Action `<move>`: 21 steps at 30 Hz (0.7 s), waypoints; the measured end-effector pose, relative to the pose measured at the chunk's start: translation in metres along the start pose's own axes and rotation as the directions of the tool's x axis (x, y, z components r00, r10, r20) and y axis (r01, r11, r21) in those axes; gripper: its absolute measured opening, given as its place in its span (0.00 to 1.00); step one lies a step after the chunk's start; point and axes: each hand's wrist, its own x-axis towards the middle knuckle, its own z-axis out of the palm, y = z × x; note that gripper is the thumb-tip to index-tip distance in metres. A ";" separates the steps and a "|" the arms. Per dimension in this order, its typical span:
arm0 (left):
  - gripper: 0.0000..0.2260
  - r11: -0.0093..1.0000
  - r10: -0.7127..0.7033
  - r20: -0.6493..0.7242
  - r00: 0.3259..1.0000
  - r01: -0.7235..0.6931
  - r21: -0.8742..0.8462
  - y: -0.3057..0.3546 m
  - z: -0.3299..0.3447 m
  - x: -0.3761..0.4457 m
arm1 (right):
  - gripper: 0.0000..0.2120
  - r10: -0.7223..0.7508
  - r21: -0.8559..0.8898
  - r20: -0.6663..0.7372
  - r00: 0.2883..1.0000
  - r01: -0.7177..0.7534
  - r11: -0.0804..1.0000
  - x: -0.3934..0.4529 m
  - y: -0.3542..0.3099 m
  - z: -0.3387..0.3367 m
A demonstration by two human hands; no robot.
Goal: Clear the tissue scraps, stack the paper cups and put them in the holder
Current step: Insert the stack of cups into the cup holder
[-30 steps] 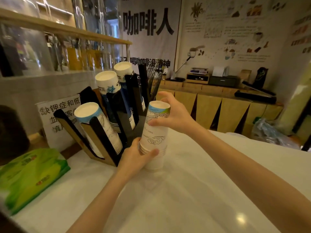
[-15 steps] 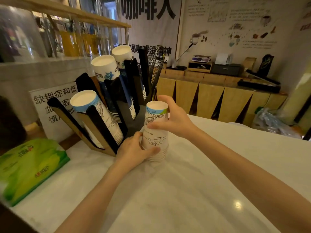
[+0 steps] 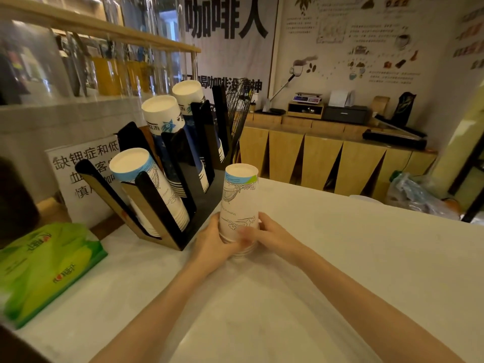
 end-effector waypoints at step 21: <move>0.22 0.924 0.353 -0.275 0.894 -0.379 -0.044 0.126 -0.150 -0.037 | 0.30 -0.537 0.109 -0.129 0.834 0.550 0.828 -0.048 -0.185 0.034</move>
